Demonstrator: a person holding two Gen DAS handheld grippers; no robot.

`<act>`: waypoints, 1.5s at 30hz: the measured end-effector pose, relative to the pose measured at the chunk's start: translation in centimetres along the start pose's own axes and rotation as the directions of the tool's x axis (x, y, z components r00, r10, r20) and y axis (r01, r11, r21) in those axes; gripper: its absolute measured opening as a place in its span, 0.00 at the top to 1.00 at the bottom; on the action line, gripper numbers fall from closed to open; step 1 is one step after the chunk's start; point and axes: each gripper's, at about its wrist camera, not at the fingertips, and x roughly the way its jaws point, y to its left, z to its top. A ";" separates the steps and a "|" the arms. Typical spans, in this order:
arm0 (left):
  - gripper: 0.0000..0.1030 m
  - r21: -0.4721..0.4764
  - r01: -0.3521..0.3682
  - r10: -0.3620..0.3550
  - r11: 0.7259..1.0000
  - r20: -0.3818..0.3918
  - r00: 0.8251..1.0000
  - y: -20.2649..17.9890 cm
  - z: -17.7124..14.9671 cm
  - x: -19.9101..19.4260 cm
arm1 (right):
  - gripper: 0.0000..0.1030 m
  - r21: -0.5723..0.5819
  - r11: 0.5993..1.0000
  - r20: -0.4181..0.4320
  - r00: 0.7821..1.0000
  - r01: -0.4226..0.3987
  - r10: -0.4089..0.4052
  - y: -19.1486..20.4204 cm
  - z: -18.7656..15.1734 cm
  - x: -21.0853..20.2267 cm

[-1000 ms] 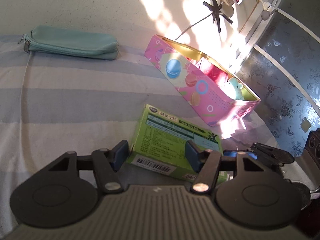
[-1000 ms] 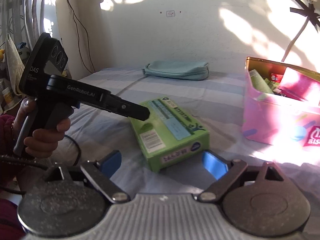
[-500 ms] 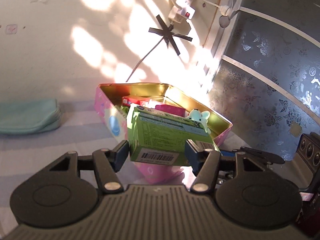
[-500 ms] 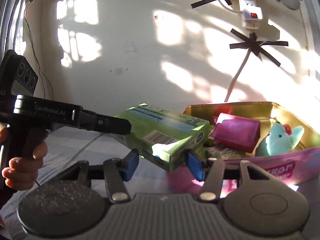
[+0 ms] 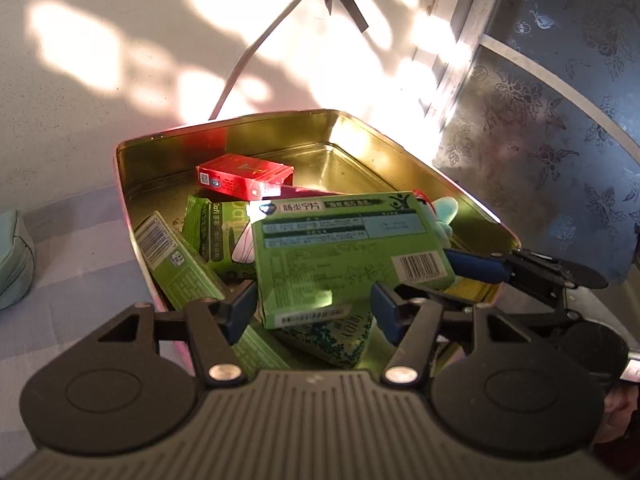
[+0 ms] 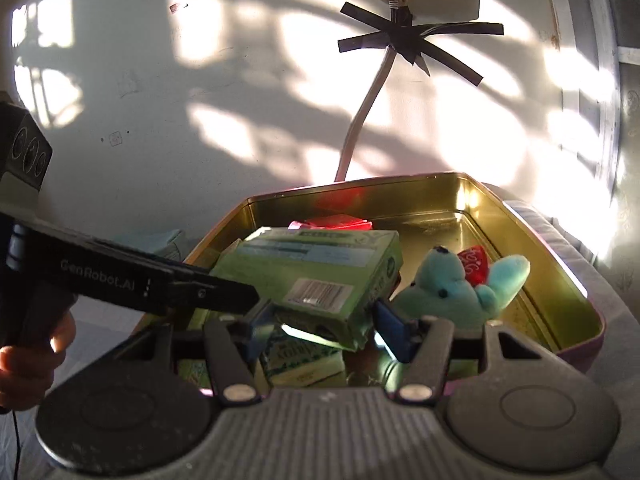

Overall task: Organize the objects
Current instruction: 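Carry the green tissue box into the pink tin and open the left gripper, then withdraw the left gripper from the tin and move the right gripper toward the teal pouch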

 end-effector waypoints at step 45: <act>0.32 0.133 -0.384 0.352 0.914 0.212 0.912 -2.4 -11.8 -10.7 | 0.35 0.270 0.958 0.161 0.977 0.093 -0.140 7.2 -7.5 -10.3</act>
